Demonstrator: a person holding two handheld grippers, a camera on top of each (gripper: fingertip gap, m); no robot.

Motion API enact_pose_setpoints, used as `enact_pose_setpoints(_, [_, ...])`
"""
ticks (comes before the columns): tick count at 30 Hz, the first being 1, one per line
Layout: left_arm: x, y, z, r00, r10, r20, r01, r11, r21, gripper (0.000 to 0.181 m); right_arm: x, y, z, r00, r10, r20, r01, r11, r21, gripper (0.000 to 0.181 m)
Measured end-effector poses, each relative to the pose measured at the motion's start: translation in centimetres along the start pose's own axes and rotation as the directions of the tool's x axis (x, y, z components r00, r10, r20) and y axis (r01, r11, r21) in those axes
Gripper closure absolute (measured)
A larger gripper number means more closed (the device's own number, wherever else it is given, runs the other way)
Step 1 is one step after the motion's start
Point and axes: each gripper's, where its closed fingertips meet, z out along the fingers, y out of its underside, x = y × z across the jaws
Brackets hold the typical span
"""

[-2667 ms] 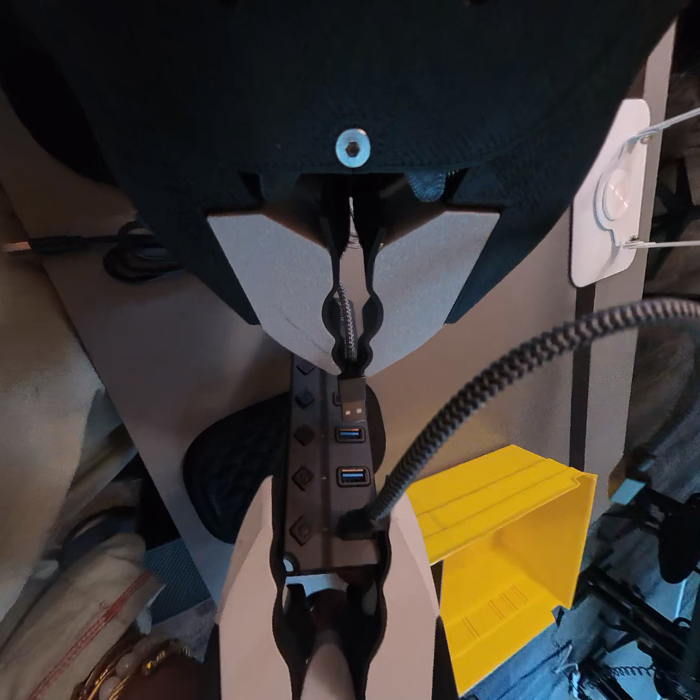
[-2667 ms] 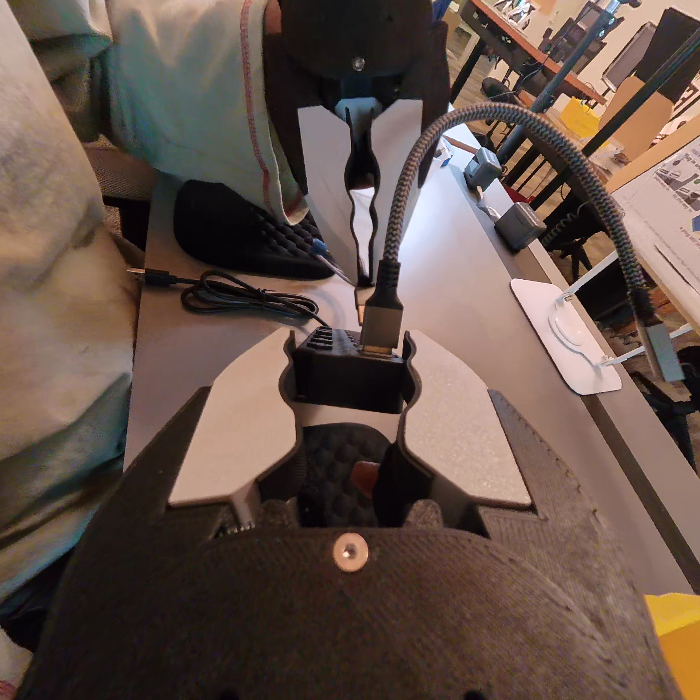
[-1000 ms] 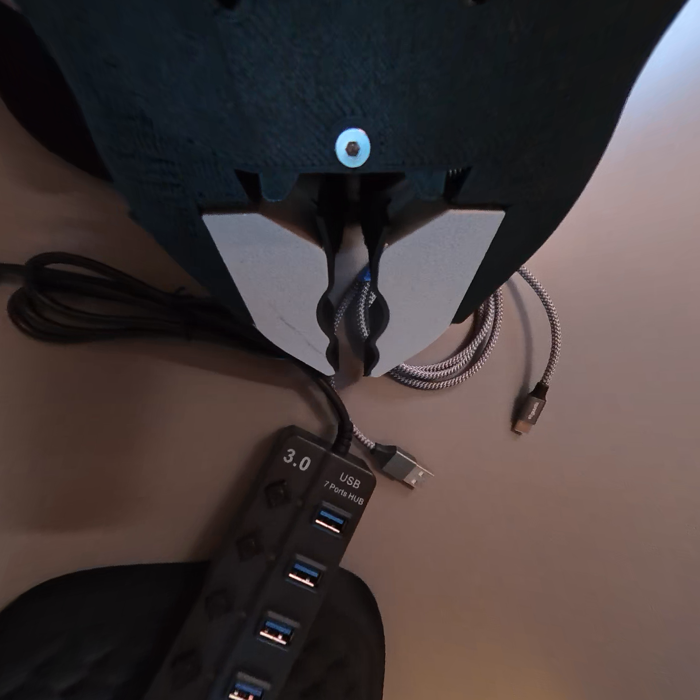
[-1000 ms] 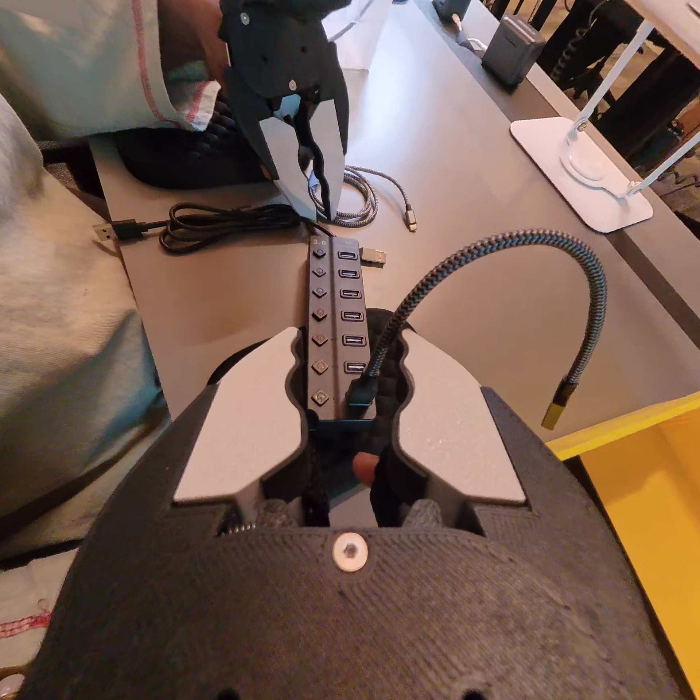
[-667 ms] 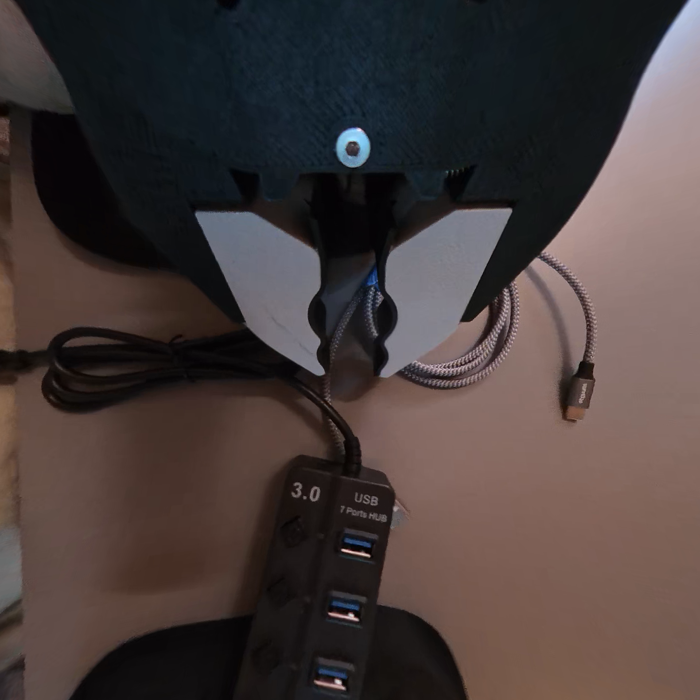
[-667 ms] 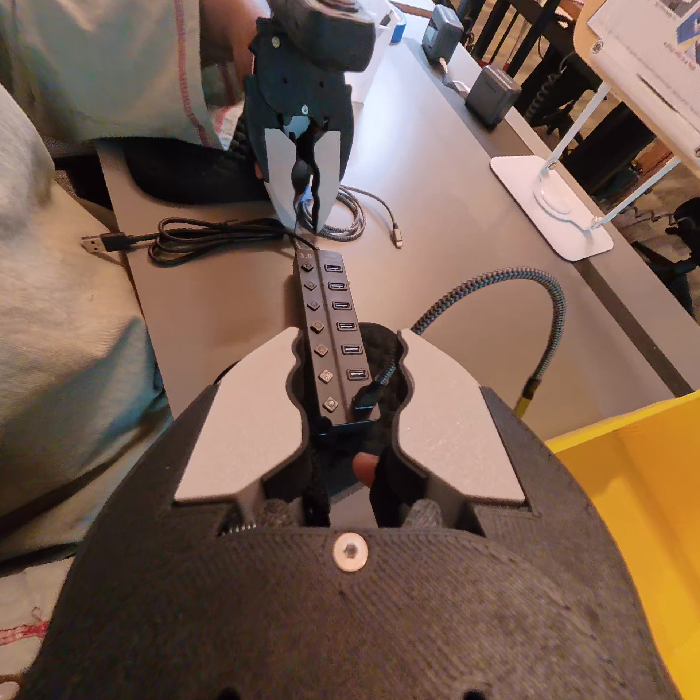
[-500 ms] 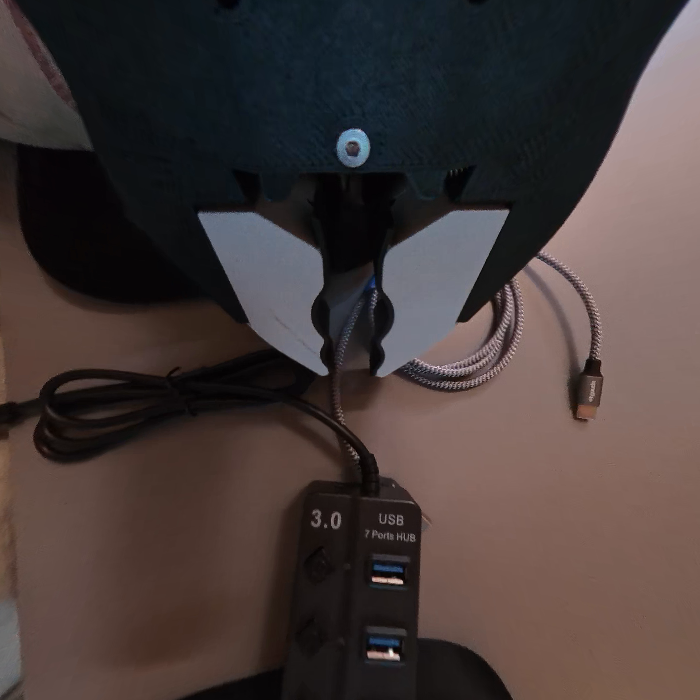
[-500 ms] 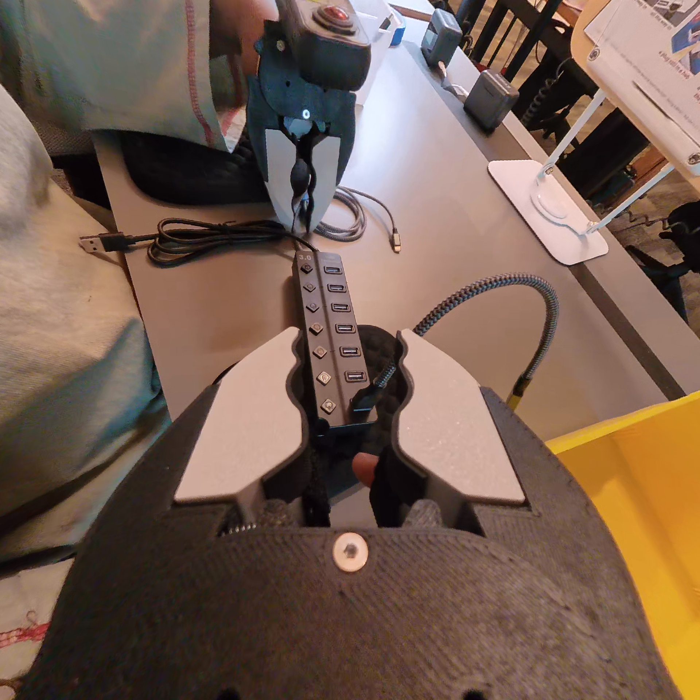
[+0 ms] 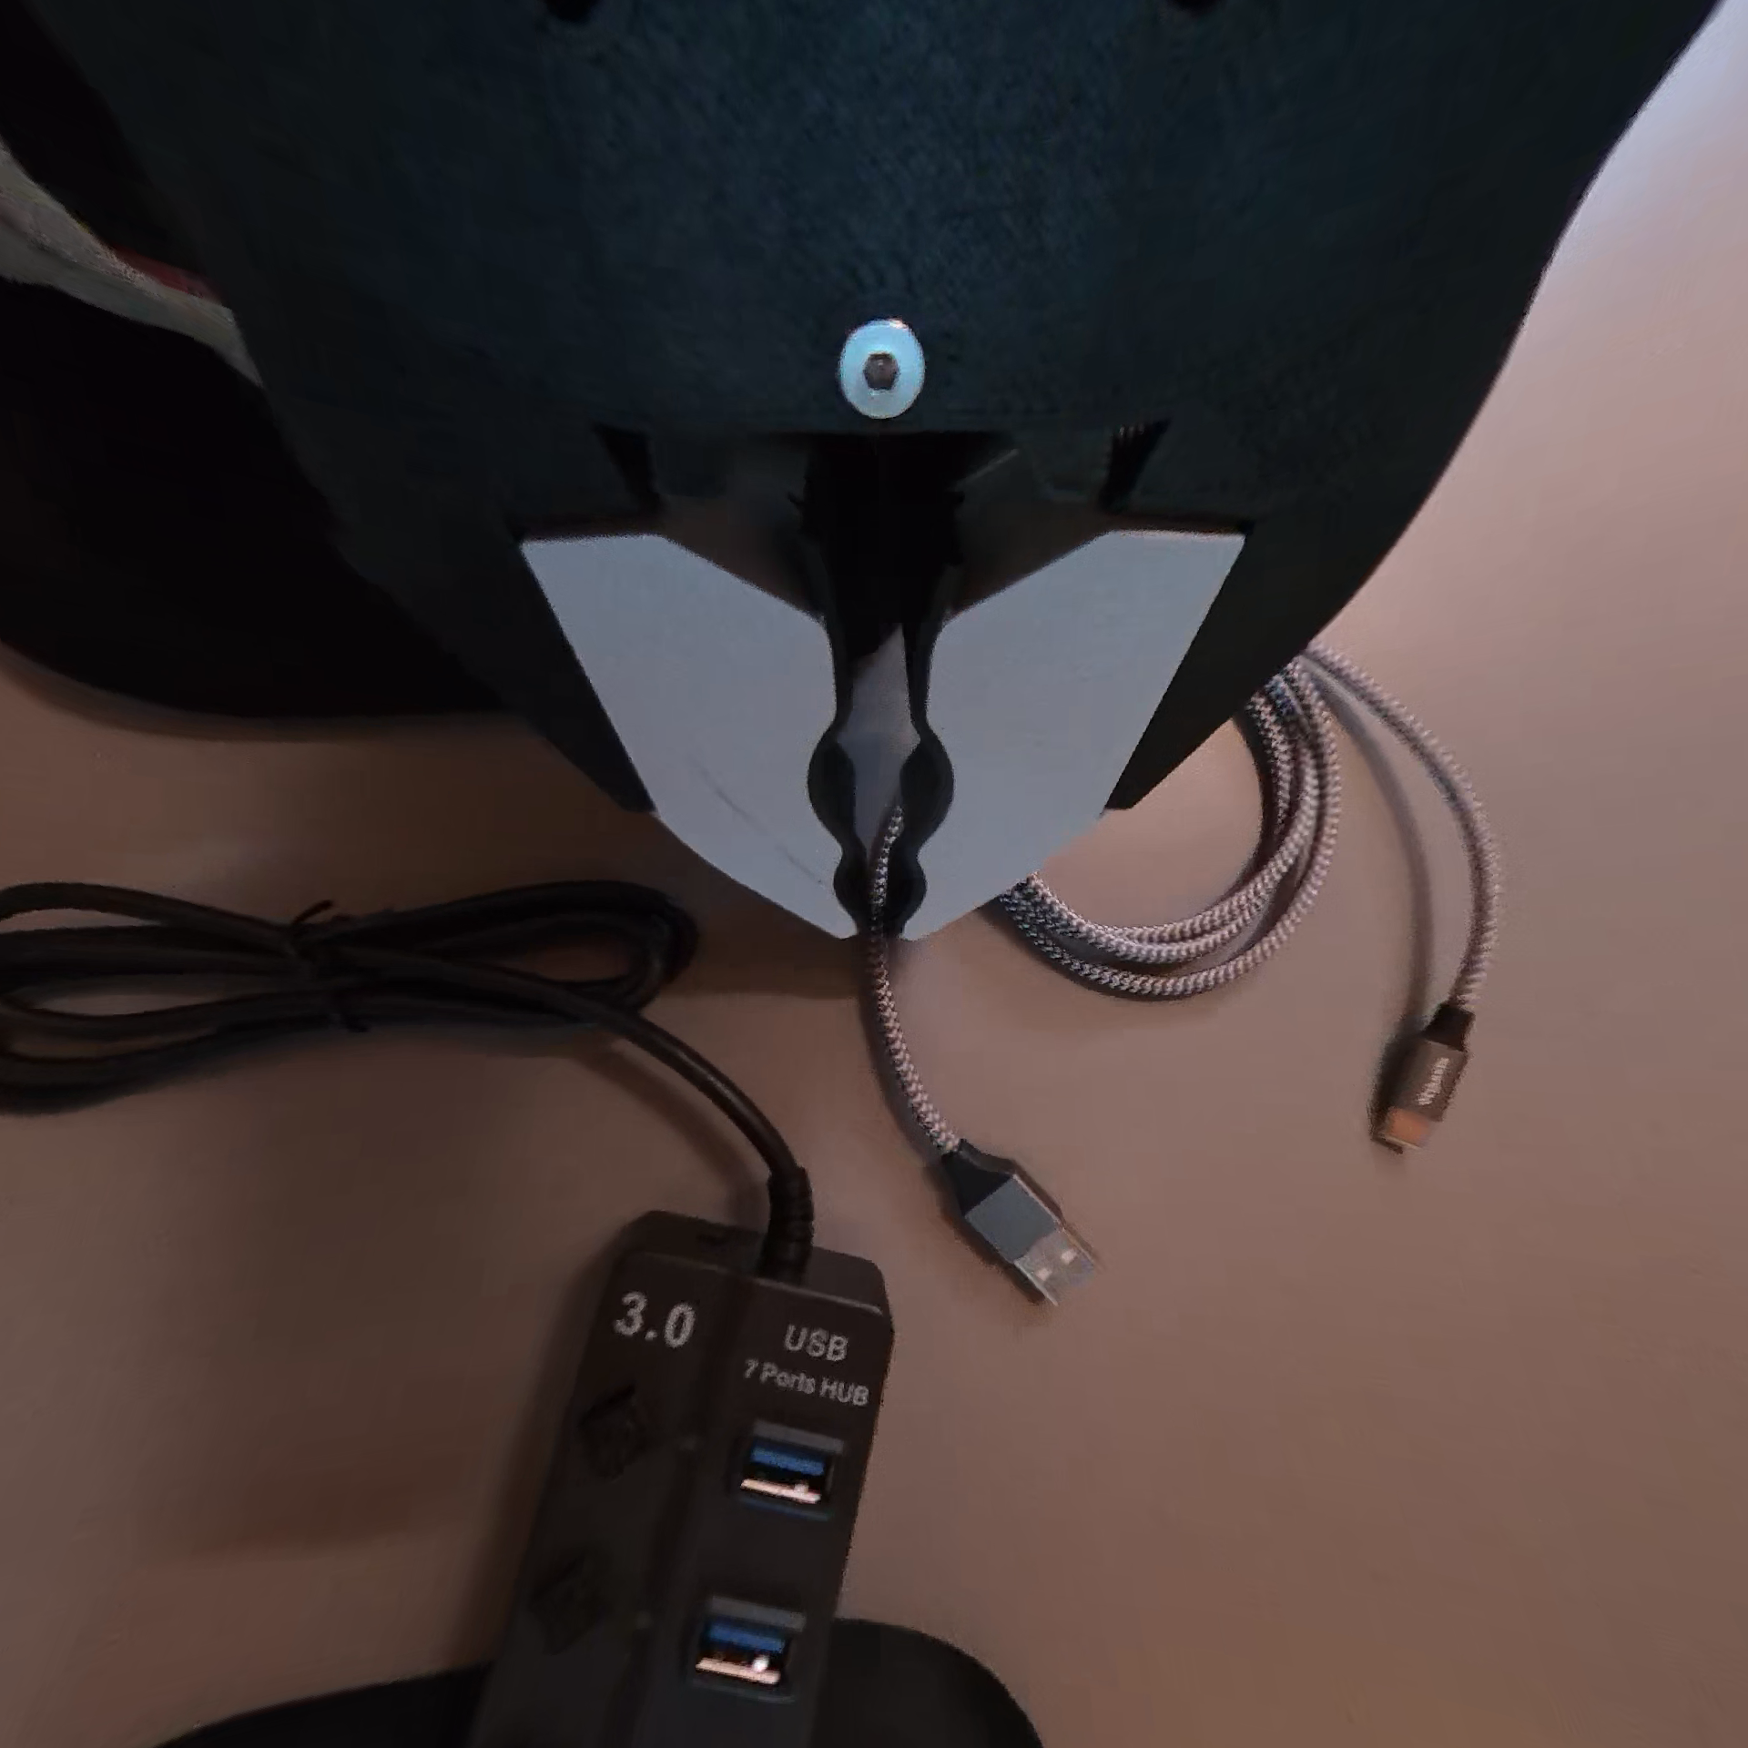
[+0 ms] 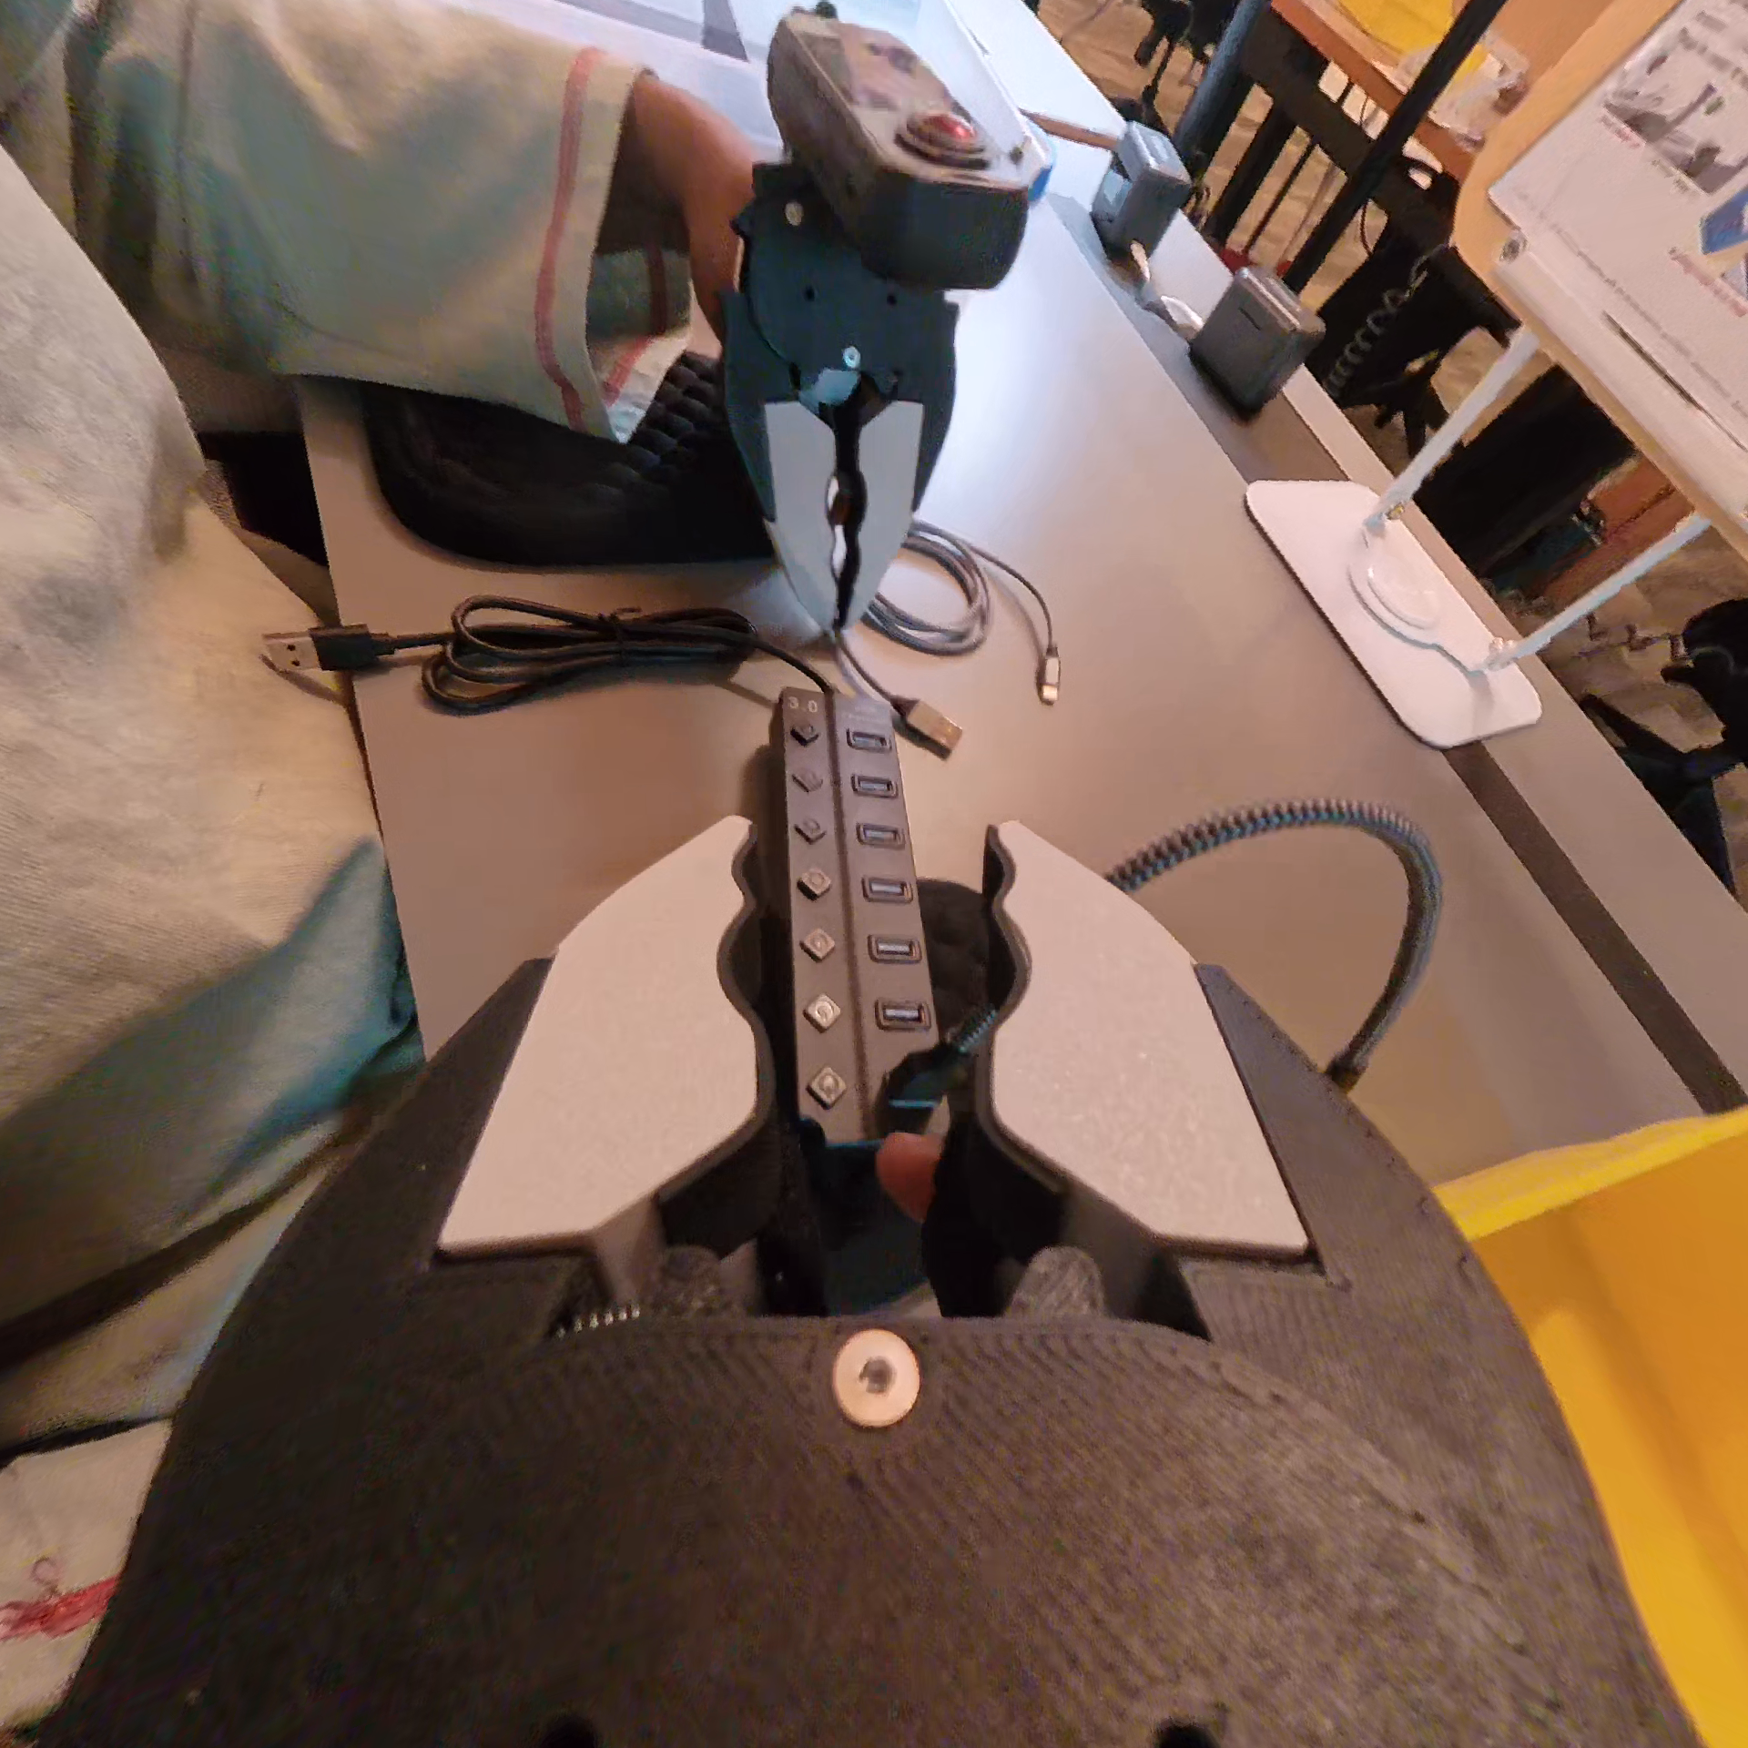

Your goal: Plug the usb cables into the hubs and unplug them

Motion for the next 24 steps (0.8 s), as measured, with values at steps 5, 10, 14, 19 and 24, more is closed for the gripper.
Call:
enact_pose_setpoints(5, [0.3,-3.5,-5.2,0.994,0.074,0.085,-0.094,0.96,0.262,0.178,-1.9,-4.3,1.2,0.988,-0.141,0.06,0.126,0.968,0.216,0.137])
enact_pose_setpoints(10, [4.6,-5.6,-10.6,0.933,0.346,0.102,-0.358,0.856,0.374,0.178,-2.4,-7.2,4.3,0.965,-0.253,0.073,0.21,0.906,0.367,0.137])
enact_pose_setpoints(14, [6.9,-5.8,-11.8,0.884,0.458,0.095,-0.457,0.802,0.384,0.178,-3.4,-8.8,5.4,0.946,-0.272,0.176,0.163,0.87,0.465,0.139])
enact_pose_setpoints(19, [8.1,-6.3,-12.6,0.866,0.488,0.107,-0.482,0.76,0.436,0.178,-5.7,-8.2,7.3,0.9,-0.316,0.3,0.171,0.89,0.423,0.141])
enact_pose_setpoints(24, [8.3,-6.2,-12.8,0.868,0.484,0.112,-0.477,0.75,0.459,0.178,-6.2,-8.4,7.6,0.89,-0.3,0.344,0.145,0.9,0.411,0.167])
